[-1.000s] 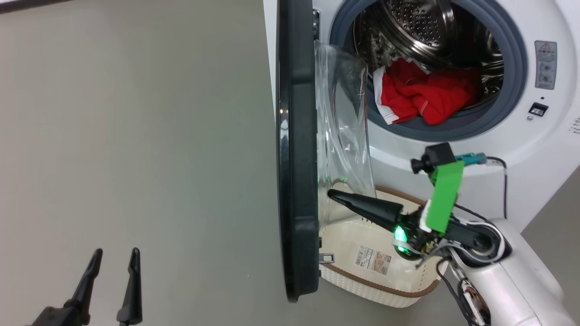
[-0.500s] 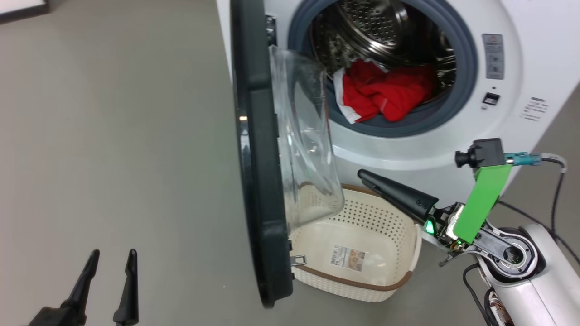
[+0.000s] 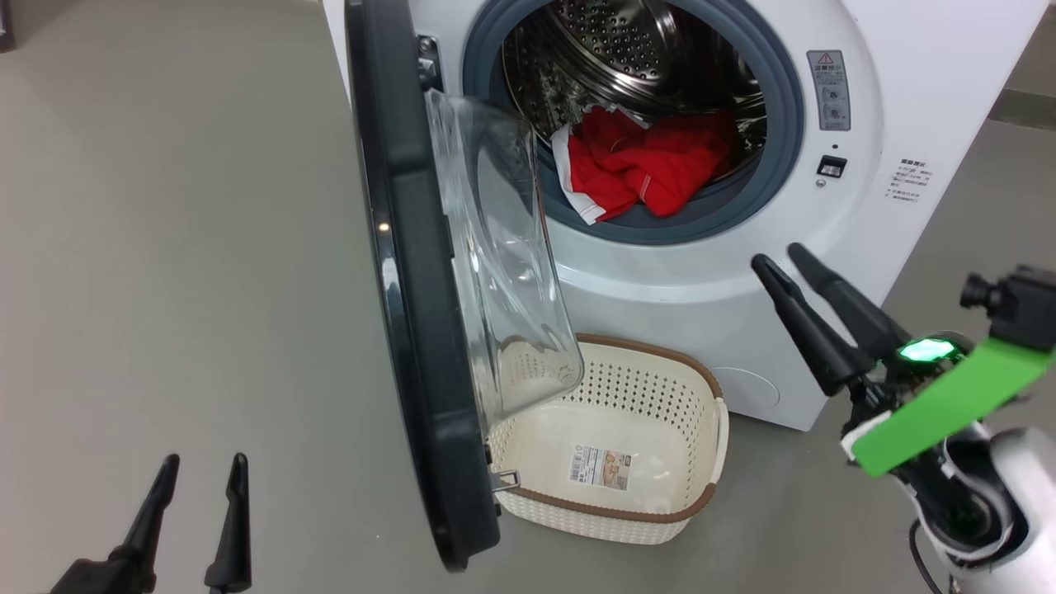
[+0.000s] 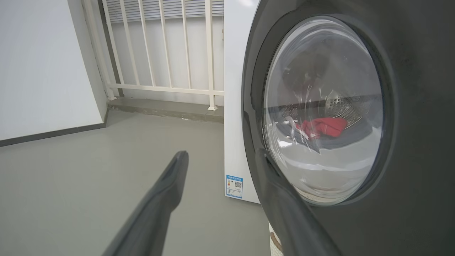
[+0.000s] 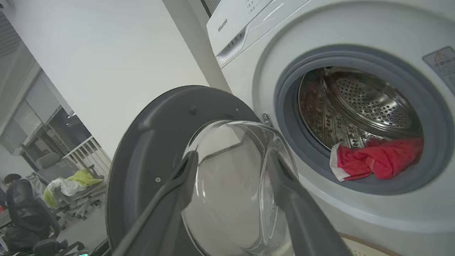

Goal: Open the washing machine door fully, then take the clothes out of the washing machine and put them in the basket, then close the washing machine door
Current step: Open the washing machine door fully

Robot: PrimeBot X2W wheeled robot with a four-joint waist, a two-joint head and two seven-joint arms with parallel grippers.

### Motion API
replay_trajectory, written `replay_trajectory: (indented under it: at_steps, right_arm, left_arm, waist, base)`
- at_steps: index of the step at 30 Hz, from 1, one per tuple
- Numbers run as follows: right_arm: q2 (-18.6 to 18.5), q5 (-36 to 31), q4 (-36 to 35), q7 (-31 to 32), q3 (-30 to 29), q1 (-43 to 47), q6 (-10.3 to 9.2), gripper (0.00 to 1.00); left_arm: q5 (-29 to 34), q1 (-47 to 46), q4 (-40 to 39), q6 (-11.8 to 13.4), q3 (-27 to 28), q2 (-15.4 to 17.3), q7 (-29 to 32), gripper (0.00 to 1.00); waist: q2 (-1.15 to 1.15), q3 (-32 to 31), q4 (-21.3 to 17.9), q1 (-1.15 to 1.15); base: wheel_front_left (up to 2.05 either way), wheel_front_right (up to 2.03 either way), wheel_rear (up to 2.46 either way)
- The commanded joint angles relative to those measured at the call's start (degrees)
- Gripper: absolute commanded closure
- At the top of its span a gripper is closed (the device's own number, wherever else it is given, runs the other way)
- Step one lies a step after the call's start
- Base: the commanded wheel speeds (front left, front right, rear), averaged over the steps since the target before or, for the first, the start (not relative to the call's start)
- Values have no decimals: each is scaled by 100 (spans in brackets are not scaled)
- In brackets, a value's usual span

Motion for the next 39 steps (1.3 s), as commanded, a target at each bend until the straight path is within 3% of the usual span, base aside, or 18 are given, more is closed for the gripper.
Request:
replay_trajectory:
  at_steps: [1, 4, 7, 12, 20, 39]
  right_arm:
    - [-212, -389, -127, -558, 248, 69, 10, 0]
    - [-459, -971, 84, -1622, 563, 155, 10, 0]
    - [-524, -1432, 338, -2040, 644, 213, 10, 0]
    - [-116, -2317, 373, -2086, 81, 405, 10, 0]
    - [249, -3113, 478, -2088, -185, 728, 10, 0]
    - [339, -3558, 812, -2089, -247, 887, 10, 0]
  left_arm:
    - [-37, -233, -136, -18, 215, 96, -46, 0]
    - [-38, -225, -138, -18, 202, 105, -46, 0]
    - [-46, -217, -141, -18, 198, 117, -46, 0]
    - [-51, -221, -163, -18, 223, 116, -46, 0]
    - [-67, -248, -150, -18, 239, 99, -46, 0]
    - [-62, -232, -146, -18, 269, 38, -46, 0]
  waist:
    - [0, -8, -3, 0]
    - [0, -31, -2, 0]
    - [0, -43, -3, 0]
    - [0, -18, -9, 0]
    - [0, 8, -3, 0]
    - [0, -8, 14, 0]
  base:
    - [0, 0, 0]
    - [0, 0, 0]
    - [0, 0, 0]
    - [0, 0, 0]
    - [0, 0, 0]
    - [0, 0, 0]
